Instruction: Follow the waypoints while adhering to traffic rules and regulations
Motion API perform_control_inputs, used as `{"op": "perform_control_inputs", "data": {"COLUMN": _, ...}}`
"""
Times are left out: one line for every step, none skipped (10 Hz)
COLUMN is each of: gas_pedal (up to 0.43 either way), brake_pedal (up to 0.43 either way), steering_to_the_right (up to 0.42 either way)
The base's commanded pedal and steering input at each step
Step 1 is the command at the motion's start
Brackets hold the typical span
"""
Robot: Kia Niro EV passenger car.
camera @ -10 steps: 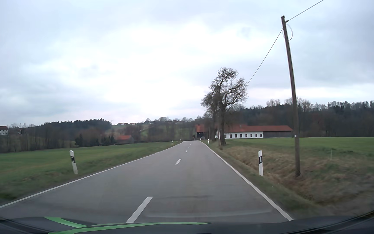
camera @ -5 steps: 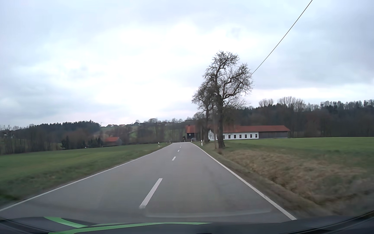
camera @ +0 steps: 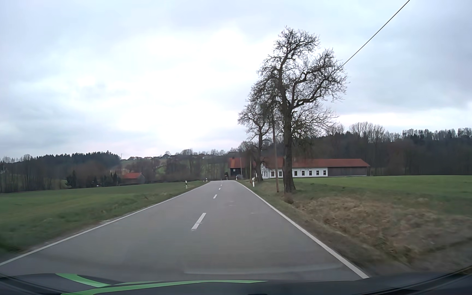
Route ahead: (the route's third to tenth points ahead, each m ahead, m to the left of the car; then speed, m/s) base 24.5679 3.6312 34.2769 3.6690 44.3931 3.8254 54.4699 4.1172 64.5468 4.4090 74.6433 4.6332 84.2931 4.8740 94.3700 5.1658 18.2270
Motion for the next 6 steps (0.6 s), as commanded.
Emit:
{"op": "perform_control_inputs", "data": {"gas_pedal": 0.248, "brake_pedal": 0.0, "steering_to_the_right": -0.001}}
{"op": "perform_control_inputs", "data": {"gas_pedal": 0.248, "brake_pedal": 0.0, "steering_to_the_right": -0.001}}
{"op": "perform_control_inputs", "data": {"gas_pedal": 0.248, "brake_pedal": 0.0, "steering_to_the_right": 0.0}}
{"op": "perform_control_inputs", "data": {"gas_pedal": 0.248, "brake_pedal": 0.0, "steering_to_the_right": -0.001}}
{"op": "perform_control_inputs", "data": {"gas_pedal": 0.248, "brake_pedal": 0.0, "steering_to_the_right": -0.001}}
{"op": "perform_control_inputs", "data": {"gas_pedal": 0.248, "brake_pedal": 0.0, "steering_to_the_right": -0.001}}
